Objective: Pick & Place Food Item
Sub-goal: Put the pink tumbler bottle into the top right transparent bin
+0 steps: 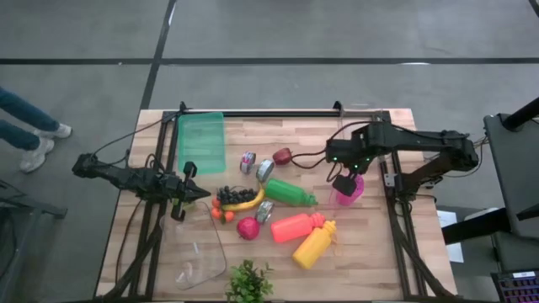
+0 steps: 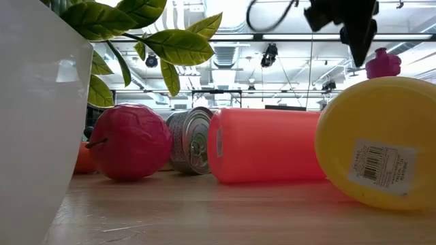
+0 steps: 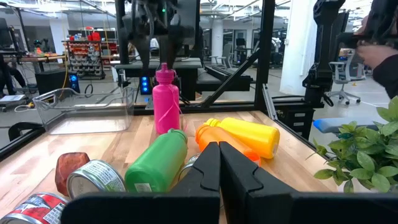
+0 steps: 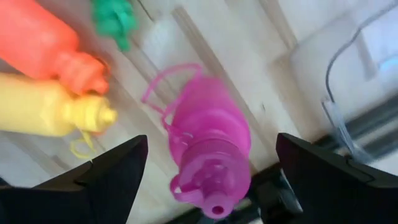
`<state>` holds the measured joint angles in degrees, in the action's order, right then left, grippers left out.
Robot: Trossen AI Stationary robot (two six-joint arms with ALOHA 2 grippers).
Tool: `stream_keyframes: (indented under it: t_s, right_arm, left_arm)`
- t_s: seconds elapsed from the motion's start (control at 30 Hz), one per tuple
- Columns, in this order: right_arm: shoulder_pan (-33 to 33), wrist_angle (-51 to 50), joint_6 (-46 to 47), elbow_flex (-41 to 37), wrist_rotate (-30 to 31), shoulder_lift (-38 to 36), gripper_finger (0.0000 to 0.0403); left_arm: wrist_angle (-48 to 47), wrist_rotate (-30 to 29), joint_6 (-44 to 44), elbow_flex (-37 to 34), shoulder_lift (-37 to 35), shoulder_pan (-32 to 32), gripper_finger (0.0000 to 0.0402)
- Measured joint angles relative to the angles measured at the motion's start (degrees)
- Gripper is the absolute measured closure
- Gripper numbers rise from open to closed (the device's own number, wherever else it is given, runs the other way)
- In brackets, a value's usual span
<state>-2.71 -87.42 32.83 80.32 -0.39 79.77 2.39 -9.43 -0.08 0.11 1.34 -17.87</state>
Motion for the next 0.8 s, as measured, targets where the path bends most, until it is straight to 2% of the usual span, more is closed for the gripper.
stream_keyframes:
  t_s: [0.4, 0.8]
  right_arm:
    - [10.48, 2.45, 12.13, -5.47, 6.58, -13.95, 0.0049]
    - [10.70, 3.28, 13.88, -9.20, 8.06, -11.58, 0.0048]
  left_arm:
    - [-0.02, 0.00, 0.00, 0.01, 0.00, -0.02, 0.0402]
    - [-0.02, -0.02, 0.00, 0.01, 0.00, -0.02, 0.0402]
